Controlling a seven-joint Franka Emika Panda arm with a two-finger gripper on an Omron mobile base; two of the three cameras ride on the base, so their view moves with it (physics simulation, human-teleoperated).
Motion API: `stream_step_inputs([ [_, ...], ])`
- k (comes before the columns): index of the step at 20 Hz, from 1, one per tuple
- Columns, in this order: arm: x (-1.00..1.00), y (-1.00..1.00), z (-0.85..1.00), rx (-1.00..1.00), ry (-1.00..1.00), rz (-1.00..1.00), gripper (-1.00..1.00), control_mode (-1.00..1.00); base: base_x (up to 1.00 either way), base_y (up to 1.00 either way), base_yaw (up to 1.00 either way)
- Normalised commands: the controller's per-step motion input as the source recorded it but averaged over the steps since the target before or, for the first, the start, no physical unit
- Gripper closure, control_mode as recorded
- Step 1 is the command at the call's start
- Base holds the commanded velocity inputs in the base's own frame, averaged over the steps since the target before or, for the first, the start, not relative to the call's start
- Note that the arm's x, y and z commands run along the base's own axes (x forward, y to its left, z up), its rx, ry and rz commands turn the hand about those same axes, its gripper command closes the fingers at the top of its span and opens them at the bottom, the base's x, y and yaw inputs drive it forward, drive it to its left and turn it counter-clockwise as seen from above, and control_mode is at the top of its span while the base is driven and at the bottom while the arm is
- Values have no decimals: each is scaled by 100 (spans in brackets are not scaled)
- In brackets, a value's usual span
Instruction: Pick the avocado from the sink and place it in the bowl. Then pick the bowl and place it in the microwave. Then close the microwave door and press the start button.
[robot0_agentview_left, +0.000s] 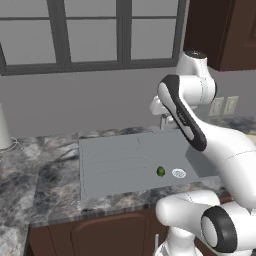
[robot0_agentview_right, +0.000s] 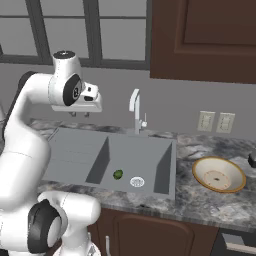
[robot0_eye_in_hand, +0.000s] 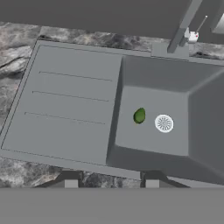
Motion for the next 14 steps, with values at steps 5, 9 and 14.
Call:
stream_step_inputs([
  [5, -38, -27, -7, 0, -1, -3, -100, -100, 0, 0, 0],
  [9, -71, -81, -87, 0, 8, -17, -100, -100, 0, 0, 0],
  [14, -15, -71, -100, 0, 27, -16, -100, -100, 0, 0, 0],
])
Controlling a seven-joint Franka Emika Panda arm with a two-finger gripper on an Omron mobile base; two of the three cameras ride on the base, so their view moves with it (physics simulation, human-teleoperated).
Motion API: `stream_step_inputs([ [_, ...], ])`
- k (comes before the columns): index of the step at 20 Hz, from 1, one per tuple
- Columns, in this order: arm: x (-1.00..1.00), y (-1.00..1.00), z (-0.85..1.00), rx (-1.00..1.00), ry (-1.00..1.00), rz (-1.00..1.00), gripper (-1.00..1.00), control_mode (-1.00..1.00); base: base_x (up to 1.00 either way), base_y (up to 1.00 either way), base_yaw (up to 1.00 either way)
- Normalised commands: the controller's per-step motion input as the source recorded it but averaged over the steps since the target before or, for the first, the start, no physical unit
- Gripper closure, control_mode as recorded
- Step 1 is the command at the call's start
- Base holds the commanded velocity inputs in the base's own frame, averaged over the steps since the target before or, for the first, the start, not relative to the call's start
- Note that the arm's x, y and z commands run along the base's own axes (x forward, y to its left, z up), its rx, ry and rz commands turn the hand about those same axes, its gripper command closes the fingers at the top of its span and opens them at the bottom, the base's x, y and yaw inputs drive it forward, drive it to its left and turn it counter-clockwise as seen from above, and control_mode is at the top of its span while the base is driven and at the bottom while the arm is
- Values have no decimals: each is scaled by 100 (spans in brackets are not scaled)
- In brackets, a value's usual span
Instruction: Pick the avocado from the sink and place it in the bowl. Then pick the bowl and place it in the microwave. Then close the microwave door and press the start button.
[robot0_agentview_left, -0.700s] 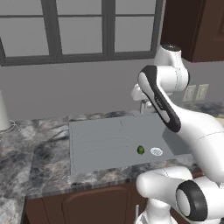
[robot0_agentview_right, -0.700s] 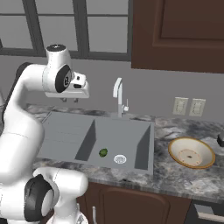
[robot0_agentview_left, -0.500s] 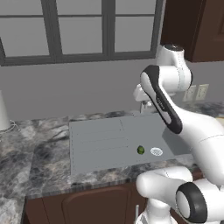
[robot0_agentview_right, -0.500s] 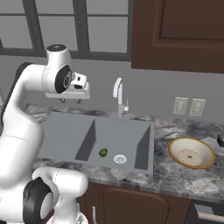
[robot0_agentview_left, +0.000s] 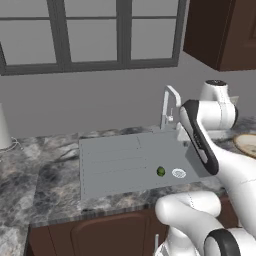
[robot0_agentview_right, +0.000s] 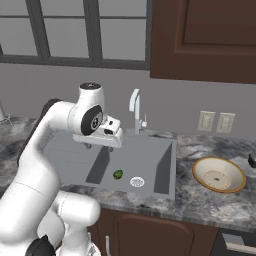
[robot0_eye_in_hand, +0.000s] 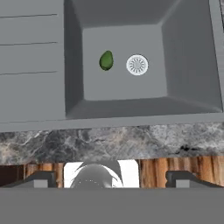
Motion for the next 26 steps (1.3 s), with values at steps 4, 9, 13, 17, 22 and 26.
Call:
stream_step_inputs([
  [4, 35, -31, -100, 0, 20, -12, -100, -100, 0, 0, 0],
  [9, 50, -16, -100, 3, 8, -7, -100, -100, 0, 0, 0],
  [13, 50, 2, -98, 6, 0, -9, -100, -100, 0, 0, 0],
  [17, 61, 28, -70, 3, -11, -1, -100, -100, 0, 0, 0],
  [22, 64, 25, -61, 2, -10, 0, -100, -100, 0, 0, 0],
  [26, 60, 2, -48, 4, -7, 0, -100, -100, 0, 0, 0],
])
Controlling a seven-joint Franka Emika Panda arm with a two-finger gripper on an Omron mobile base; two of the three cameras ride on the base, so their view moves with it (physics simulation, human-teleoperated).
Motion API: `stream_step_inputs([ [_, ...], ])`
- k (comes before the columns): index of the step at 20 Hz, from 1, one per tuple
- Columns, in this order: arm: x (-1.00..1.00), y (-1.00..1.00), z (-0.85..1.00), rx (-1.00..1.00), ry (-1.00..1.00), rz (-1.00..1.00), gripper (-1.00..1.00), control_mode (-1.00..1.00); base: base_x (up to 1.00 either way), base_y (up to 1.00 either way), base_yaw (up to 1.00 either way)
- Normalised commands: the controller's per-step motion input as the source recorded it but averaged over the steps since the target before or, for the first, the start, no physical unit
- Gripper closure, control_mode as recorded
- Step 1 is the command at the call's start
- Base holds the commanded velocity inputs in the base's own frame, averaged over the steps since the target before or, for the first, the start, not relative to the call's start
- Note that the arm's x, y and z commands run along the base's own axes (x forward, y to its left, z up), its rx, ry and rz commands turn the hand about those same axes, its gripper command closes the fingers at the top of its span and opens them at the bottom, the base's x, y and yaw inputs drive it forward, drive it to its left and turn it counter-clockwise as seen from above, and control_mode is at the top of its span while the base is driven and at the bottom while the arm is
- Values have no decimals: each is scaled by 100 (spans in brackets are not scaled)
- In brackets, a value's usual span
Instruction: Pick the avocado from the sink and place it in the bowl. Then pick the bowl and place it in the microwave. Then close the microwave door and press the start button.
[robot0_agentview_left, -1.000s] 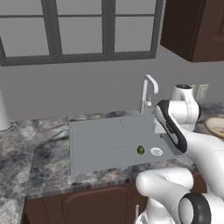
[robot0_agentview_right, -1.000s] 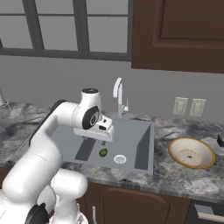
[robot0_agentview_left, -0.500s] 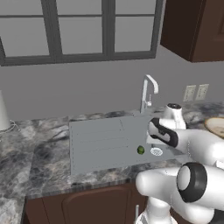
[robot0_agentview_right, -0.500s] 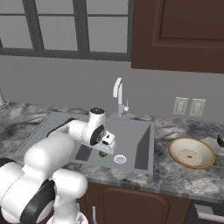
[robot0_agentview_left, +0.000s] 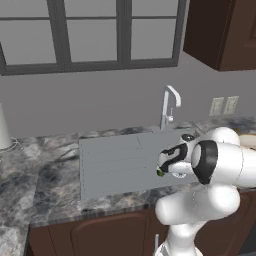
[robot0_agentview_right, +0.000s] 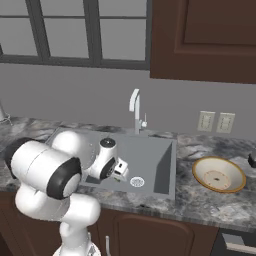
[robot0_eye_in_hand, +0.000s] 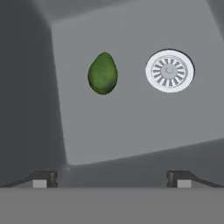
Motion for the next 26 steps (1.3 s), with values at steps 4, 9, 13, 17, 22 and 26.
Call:
stream_step_inputs([
  [4, 79, 0, -36, 4, 0, 0, -100, -100, 0, 0, 0],
  [9, 69, 0, -22, 8, 4, 0, -100, -100, 0, 0, 0],
  [13, 55, 0, -31, 6, 8, 0, -100, -100, 0, 0, 0],
  [17, 44, 0, -51, 5, 7, 0, -100, -100, 0, 0, 0],
  [22, 66, 0, -34, 5, 2, 0, -100, -100, 0, 0, 0],
  [26, 81, 0, -8, 4, 2, 0, -100, -100, 0, 0, 0],
])
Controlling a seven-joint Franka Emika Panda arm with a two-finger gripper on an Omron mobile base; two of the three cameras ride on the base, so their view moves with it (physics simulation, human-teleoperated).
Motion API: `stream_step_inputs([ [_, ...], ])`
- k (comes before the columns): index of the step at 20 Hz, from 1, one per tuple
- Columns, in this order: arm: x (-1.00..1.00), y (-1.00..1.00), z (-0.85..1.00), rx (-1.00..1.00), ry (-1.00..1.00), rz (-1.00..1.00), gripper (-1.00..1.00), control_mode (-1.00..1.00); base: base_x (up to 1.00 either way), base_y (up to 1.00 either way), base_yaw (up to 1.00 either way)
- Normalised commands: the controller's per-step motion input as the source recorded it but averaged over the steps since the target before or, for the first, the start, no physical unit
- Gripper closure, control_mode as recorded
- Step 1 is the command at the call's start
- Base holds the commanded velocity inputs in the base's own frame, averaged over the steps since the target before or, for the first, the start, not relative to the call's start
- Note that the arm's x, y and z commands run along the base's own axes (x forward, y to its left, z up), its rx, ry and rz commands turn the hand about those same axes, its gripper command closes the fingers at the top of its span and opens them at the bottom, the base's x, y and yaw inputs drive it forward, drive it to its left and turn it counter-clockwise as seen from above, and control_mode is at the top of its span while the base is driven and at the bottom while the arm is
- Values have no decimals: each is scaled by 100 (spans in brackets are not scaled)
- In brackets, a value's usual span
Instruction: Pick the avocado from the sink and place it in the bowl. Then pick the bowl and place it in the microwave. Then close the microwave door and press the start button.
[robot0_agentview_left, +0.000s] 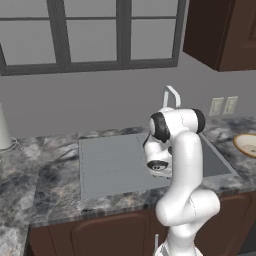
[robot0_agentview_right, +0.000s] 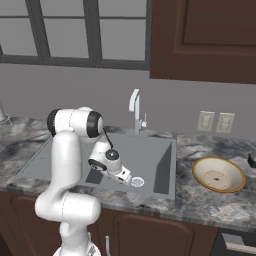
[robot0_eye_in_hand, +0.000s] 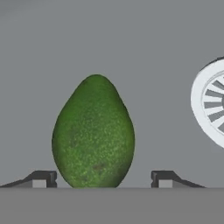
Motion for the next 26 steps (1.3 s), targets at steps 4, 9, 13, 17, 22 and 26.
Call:
stream_step_inputs([
  [4, 81, 0, 0, 3, 2, -1, -100, -100, 0, 0, 0],
  [9, 80, 0, 5, 5, 2, -2, -100, -100, 0, 0, 0],
  [13, 76, 0, 34, 9, 1, -1, -100, -100, 0, 0, 0],
  [17, 76, 4, 31, 7, 4, 0, -100, -100, 0, 0, 0],
  [22, 75, 3, -16, 0, 15, 0, 100, -100, 0, 0, 0],
  [26, 14, 0, -7, 1, 10, 0, 100, -100, 0, 0, 0],
])
